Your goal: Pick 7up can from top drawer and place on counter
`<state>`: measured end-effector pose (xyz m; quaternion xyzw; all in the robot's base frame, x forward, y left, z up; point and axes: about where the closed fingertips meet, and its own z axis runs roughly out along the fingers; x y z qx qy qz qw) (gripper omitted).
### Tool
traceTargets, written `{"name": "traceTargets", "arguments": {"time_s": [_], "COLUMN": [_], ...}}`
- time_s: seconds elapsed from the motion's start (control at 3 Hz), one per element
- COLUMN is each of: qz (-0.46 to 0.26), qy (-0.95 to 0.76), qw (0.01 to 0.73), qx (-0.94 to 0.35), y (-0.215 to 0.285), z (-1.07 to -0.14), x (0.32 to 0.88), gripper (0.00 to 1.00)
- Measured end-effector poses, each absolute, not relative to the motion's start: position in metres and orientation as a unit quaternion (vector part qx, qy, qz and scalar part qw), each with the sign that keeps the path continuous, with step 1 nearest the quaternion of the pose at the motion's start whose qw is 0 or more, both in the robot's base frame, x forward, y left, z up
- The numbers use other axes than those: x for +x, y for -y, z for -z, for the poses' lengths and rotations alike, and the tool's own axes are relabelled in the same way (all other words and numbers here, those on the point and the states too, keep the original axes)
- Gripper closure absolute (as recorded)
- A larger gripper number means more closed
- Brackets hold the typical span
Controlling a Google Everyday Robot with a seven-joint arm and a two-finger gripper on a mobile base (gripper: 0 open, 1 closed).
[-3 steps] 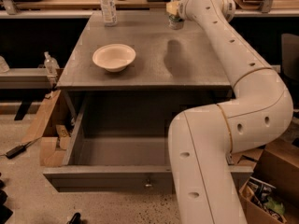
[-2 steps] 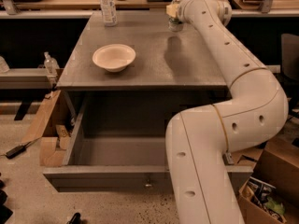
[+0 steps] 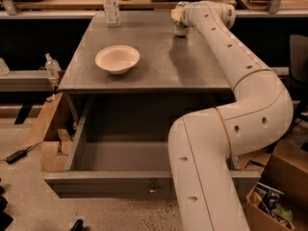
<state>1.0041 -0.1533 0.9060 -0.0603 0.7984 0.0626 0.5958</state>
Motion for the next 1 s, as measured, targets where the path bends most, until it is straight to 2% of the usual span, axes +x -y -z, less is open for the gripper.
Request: {"name": "traceTargets", "arguments": {"time_s": [1.0], "qz": [-0.065], "qy": [-0.801], "qw": [0.592], "qx": [-0.062], "y": [0.1481], "z": [-0.8985], "x": [1.0061], "gripper": [0.11]}}
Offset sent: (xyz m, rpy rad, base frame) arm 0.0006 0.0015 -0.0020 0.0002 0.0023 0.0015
